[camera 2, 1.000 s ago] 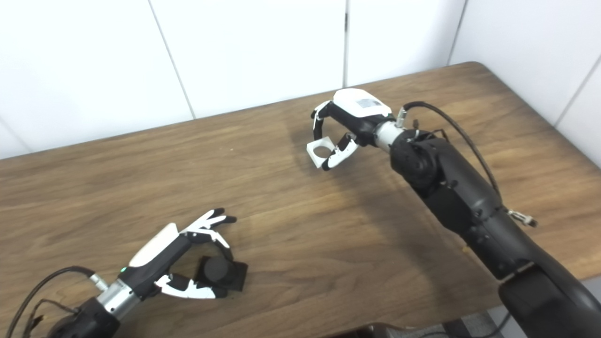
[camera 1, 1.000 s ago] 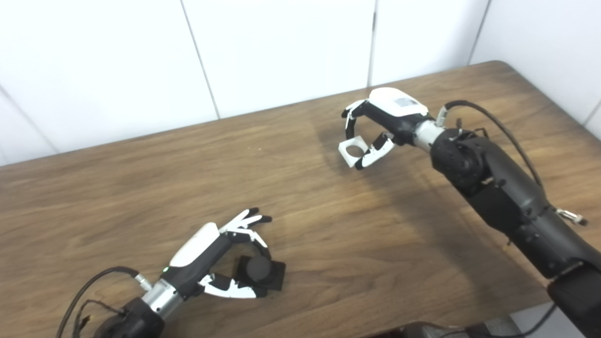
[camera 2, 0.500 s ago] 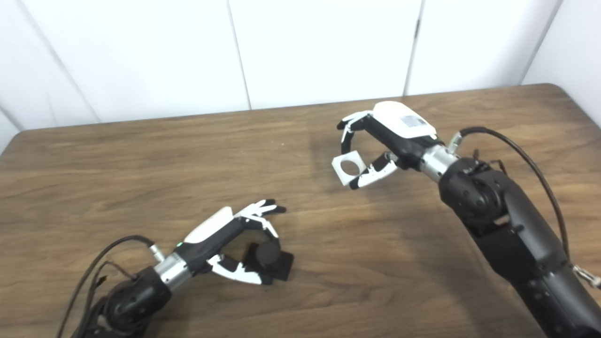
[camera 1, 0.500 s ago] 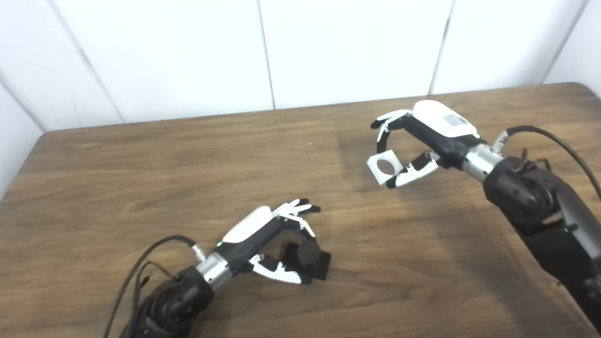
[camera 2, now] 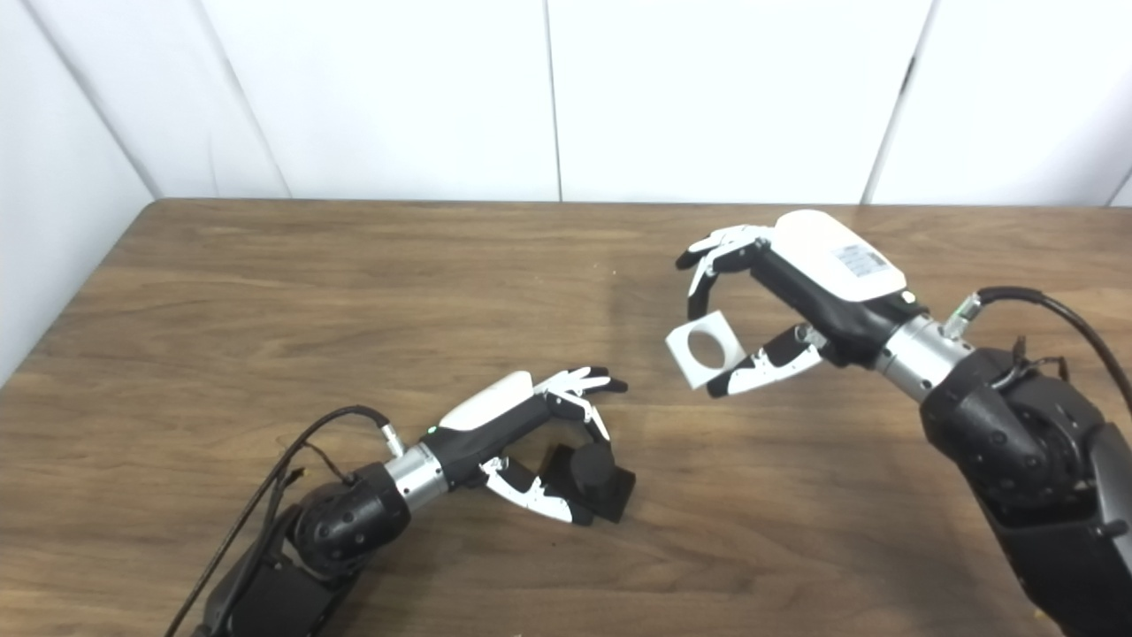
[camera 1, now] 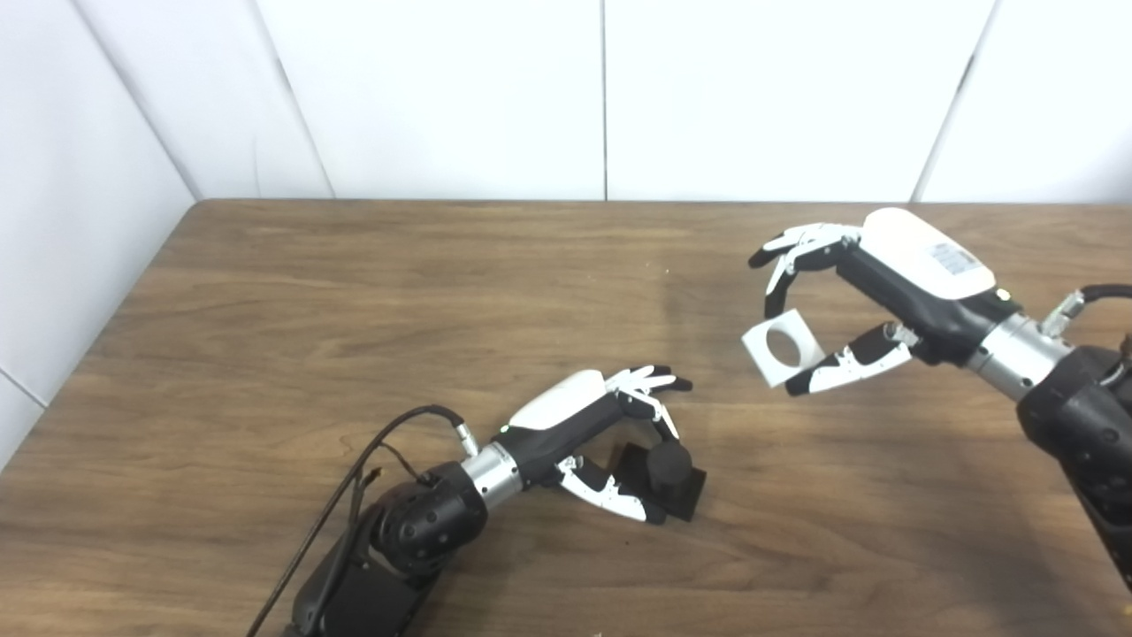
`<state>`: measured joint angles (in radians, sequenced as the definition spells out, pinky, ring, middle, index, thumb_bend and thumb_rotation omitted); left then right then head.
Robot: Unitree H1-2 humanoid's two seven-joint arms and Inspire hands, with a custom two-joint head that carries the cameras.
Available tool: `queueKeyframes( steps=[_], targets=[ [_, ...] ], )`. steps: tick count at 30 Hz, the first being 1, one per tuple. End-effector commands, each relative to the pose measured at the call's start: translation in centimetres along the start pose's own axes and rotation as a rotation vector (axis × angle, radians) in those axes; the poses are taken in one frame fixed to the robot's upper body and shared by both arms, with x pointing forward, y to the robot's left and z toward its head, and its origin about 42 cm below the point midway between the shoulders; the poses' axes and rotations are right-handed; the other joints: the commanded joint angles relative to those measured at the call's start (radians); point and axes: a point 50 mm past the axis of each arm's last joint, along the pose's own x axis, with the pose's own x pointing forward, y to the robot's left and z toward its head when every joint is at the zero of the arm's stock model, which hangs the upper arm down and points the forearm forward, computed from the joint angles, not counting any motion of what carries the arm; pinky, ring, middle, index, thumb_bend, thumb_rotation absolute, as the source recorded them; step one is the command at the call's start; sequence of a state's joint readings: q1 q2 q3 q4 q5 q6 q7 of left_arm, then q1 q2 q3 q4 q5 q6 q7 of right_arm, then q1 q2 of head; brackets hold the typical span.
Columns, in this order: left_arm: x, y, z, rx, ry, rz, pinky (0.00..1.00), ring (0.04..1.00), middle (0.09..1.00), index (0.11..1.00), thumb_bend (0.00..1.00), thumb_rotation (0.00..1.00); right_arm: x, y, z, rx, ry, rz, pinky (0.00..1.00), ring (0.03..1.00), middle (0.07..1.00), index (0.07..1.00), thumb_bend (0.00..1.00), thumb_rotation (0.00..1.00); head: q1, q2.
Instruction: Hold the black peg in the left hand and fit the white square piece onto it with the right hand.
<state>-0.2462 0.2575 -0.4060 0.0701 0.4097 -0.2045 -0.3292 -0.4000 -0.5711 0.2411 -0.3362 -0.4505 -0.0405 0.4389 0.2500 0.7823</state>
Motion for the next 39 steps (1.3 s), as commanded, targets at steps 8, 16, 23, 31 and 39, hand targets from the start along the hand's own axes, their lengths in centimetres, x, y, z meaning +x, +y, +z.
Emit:
queueKeyframes(
  steps=[8, 16, 23, 31, 39],
  targets=[
    [0.3, -0.5, -0.3, 0.033, 0.061, -0.055, 0.98, 1.000, 0.944, 0.492, 0.52, 0.08, 1.0, -0.3, 2.8, 0.007, -0.136, -0.005, 0.82, 0.832, 0.766, 0.481, 0.52, 0.13, -0.022, 0.012],
    [0.3, -0.4, -0.5, 0.024, 0.059, -0.048, 0.99, 1.000, 0.941, 0.491, 0.52, 0.07, 1.3, 1.2, 3.4, 0.029, -0.152, 0.038, 0.84, 0.837, 0.775, 0.480, 0.51, 0.14, -0.023, 0.014],
    [0.2, -0.3, -0.5, 0.037, 0.062, -0.050, 0.98, 1.000, 0.943, 0.492, 0.52, 0.07, 1.5, 2.5, 3.6, 0.048, -0.152, 0.070, 0.83, 0.838, 0.778, 0.481, 0.51, 0.14, -0.029, 0.017],
    [0.2, -0.2, -0.3, 0.030, 0.065, -0.051, 0.99, 1.000, 0.944, 0.492, 0.52, 0.07, 1.7, 4.3, 3.8, 0.063, -0.154, 0.113, 0.82, 0.830, 0.777, 0.481, 0.51, 0.14, -0.029, 0.021],
    [0.2, -0.2, -0.3, 0.026, 0.067, -0.050, 1.00, 1.000, 0.942, 0.492, 0.52, 0.07, 1.9, 5.3, 3.8, 0.074, -0.150, 0.133, 0.81, 0.835, 0.781, 0.482, 0.51, 0.14, -0.027, 0.023]
  ],
)
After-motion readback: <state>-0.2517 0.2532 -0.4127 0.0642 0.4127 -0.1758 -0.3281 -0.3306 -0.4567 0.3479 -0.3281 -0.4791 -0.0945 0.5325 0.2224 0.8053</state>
